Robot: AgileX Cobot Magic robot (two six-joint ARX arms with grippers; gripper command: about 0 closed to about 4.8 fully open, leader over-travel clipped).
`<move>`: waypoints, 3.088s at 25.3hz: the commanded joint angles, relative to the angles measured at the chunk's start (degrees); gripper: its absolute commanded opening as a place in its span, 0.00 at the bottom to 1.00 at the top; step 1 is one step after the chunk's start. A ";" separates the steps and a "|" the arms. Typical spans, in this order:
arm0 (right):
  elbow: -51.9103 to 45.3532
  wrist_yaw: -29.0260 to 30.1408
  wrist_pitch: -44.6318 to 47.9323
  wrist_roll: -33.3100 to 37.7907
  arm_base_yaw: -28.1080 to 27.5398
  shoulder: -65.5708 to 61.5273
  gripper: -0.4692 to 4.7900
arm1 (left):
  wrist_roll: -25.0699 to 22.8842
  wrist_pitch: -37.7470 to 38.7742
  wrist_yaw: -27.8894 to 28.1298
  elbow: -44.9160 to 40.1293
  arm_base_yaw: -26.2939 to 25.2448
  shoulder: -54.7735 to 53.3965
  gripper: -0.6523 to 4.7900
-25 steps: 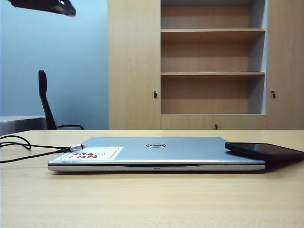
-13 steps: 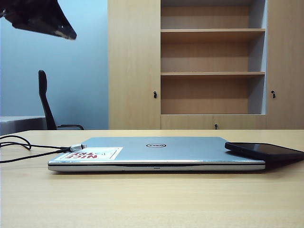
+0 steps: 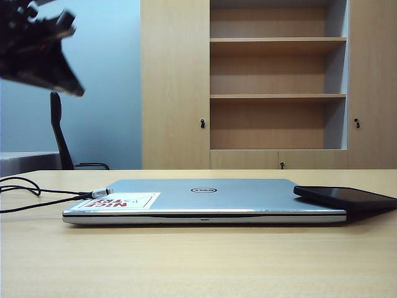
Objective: Pick up the charging cable and the phone, plug the charging cable into the charging port on the phone, and finally place them back on the table.
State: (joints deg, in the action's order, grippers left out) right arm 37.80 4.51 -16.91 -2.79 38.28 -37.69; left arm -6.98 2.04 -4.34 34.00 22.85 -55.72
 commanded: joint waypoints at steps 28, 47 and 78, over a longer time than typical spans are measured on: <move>0.33 0.52 -1.36 -0.48 0.28 2.89 0.08 | -37.73 -16.41 0.00 -10.84 -2.27 -12.57 0.57; 0.33 0.52 -1.27 -0.46 0.28 4.15 0.08 | -38.71 -24.65 0.00 -10.84 -5.92 -20.83 0.57; 0.33 0.52 -0.81 -0.46 0.28 4.15 0.08 | -43.87 -29.14 0.02 -10.73 -5.90 -24.90 0.57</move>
State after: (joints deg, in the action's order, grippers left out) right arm 37.80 4.78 -18.96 -3.07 38.57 -33.67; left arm -50.76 -26.37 -4.27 23.07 17.04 -80.75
